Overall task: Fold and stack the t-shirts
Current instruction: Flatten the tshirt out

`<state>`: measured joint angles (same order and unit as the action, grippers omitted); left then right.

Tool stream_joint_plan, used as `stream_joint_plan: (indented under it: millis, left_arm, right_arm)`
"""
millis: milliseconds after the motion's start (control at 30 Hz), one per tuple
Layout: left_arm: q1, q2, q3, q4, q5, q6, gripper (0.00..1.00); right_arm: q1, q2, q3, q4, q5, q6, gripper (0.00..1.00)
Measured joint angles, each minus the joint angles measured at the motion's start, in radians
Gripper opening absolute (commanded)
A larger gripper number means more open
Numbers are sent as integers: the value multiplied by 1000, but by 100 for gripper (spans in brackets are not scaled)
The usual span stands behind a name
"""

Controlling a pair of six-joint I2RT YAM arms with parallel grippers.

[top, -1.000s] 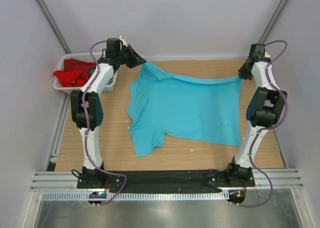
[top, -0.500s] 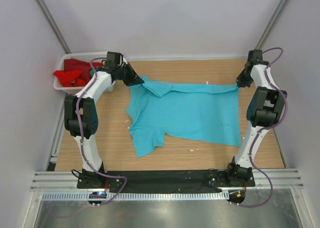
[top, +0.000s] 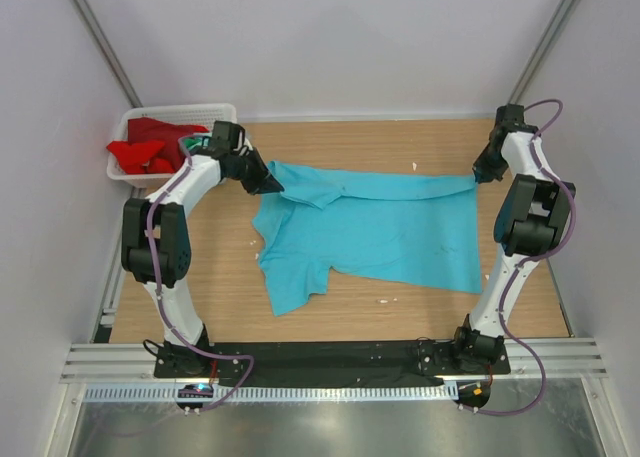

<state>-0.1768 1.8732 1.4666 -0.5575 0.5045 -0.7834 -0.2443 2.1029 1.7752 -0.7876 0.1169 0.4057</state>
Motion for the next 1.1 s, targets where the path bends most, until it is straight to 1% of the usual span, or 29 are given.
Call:
stream_joint_plan:
  millis: [367,400,433,467,500,533,567,600,633,667,733,767,800,833,867,900,1000,1100]
  left_arm:
    - [0,0,-52,-16,-22,11,0]
    - [0,0,-55,-21,-26,14,3]
    - [0,0,-56,-26,-29,19,7]
    - [0,0,-57,-32,-34,27,14]
    - [0,0,-56,-39,-39,39,34]
    - [0,-1,-56,-47,-47,52,45]
    - [0,-4,-56,-64,-65,67,53]
    - [0,-11,-56,-80,-91,82,65]
    - [0,-19,-57,-97,-114,97,67]
    - [0,-35,-56,-112,-145,114,68]
    - [0,-58,-36,-136,-192,142,64]
    - [0,-61,-4,-151,-209,159,60]
    - [0,-58,34,-150,-222,170,48]
    - [0,-47,85,-149,-227,181,44]
    - [0,-31,136,-148,-228,190,41]
    - [0,1,204,-133,-228,197,40]
    - [0,126,386,-88,-224,208,40]
    - [0,258,497,-71,-224,223,40]
  right_arm:
    - [0,-2,-46,-3,-1,-12,10]
    - [0,-2,-47,-3,0,-12,10]
    - [0,-2,-49,-4,0,-12,10]
    - [0,-3,-51,-6,2,-11,12]
    - [0,-3,-53,-10,5,-11,15]
    - [0,-4,-59,-14,8,-9,25]
    - [0,-9,-72,-17,10,-2,32]
    - [0,-19,-94,-18,14,4,47]
    - [0,-35,-119,-21,18,11,53]
    - [0,-51,-145,-23,22,11,56]
    - [0,-91,-192,-16,35,13,62]
    - [0,-103,-198,-10,40,11,63]
    - [0,-111,-195,5,45,7,63]
    - [0,-113,-181,24,47,4,63]
    - [0,-112,-167,42,46,0,63]
    - [0,-103,-140,55,44,-8,63]
    - [0,-69,-67,101,26,-19,64]
    - [-2,-41,-38,137,11,-34,65]
